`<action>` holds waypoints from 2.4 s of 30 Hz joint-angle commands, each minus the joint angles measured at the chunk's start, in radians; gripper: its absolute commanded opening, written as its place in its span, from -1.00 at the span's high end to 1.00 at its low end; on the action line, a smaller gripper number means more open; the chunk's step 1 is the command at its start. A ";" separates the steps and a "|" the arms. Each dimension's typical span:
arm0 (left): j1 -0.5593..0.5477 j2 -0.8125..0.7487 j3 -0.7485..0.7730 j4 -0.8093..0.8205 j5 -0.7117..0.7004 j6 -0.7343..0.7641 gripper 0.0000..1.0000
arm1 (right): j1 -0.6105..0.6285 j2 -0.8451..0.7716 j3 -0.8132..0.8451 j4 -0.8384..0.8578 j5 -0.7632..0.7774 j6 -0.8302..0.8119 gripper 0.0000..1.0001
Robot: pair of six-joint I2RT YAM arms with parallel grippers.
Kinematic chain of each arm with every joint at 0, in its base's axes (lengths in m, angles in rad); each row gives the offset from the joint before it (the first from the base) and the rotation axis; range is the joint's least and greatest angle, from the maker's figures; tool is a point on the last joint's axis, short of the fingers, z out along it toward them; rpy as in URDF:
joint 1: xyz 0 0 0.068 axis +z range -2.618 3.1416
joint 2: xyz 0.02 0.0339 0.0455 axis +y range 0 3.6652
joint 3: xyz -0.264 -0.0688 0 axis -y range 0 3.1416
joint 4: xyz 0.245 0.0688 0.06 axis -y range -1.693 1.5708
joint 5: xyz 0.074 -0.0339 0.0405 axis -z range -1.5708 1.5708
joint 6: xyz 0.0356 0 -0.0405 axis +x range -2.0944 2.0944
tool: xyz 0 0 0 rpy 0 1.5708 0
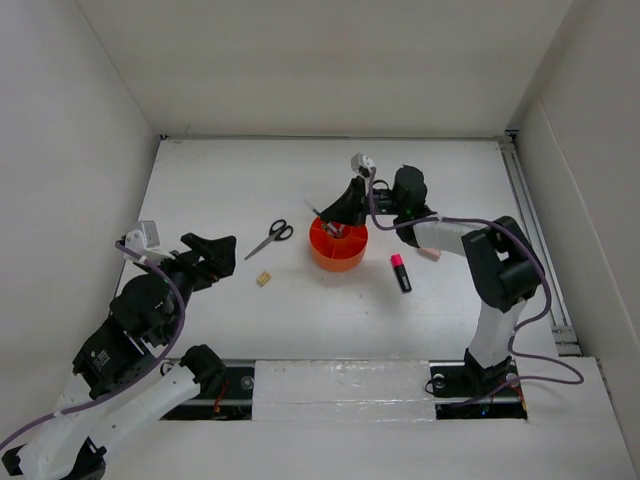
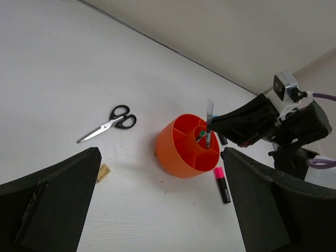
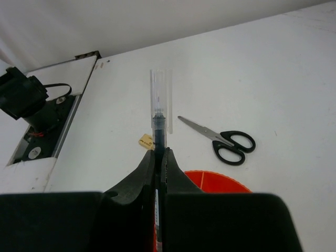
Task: Sort the stationery into containers
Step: Place the pen in the storage box, then pick up the pen from the center of the board.
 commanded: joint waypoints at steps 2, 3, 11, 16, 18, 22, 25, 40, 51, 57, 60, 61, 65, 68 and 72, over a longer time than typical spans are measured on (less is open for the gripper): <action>0.002 0.004 -0.011 0.047 0.016 0.022 -1.00 | -0.008 -0.007 -0.009 0.150 -0.024 0.036 1.00; 0.002 0.004 -0.011 0.047 0.026 0.022 -1.00 | -0.008 0.002 -0.018 0.151 -0.015 0.036 1.00; 0.002 -0.005 -0.011 0.057 0.026 0.031 -1.00 | -0.018 0.020 -0.018 0.151 -0.015 0.036 1.00; 0.002 -0.014 -0.011 0.057 0.035 0.031 -1.00 | -0.028 0.020 -0.027 0.161 -0.006 0.036 1.00; 0.002 -0.014 -0.011 0.057 0.035 0.031 -1.00 | -0.028 0.030 -0.037 0.161 -0.006 0.036 1.00; 0.002 -0.014 -0.011 0.057 0.035 0.031 -1.00 | -0.037 0.030 -0.047 0.170 0.003 0.036 0.92; 0.002 -0.014 -0.011 0.057 0.035 0.031 -1.00 | -0.037 0.030 -0.057 0.170 0.012 0.036 0.89; 0.002 -0.014 -0.011 0.057 0.035 0.041 -1.00 | -0.046 0.020 -0.095 0.192 0.023 0.046 0.43; 0.002 -0.014 -0.011 0.057 0.035 0.041 -1.00 | -0.035 -0.156 -0.135 0.200 0.014 0.078 0.23; 0.002 0.006 -0.011 0.046 0.014 0.031 -1.00 | -0.017 -0.430 -0.144 -0.076 0.145 -0.029 -1.00; 0.002 0.015 -0.011 0.028 -0.007 0.008 -1.00 | -0.008 -0.535 -0.135 -0.352 0.372 -0.131 -1.00; 0.002 0.024 -0.002 0.018 -0.007 -0.002 -1.00 | -0.008 -0.590 -0.121 -0.415 0.447 -0.140 -1.00; 0.002 0.024 -0.002 0.018 -0.018 -0.012 -1.00 | -0.054 -0.680 -0.109 -0.672 0.725 -0.099 -1.00; 0.002 0.033 -0.002 0.018 -0.018 -0.012 -1.00 | -0.143 -0.691 -0.084 -0.791 0.840 -0.065 -1.00; 0.002 0.033 -0.002 0.018 -0.018 -0.012 -1.00 | -0.288 -0.610 -0.037 -0.955 0.818 -0.056 -1.00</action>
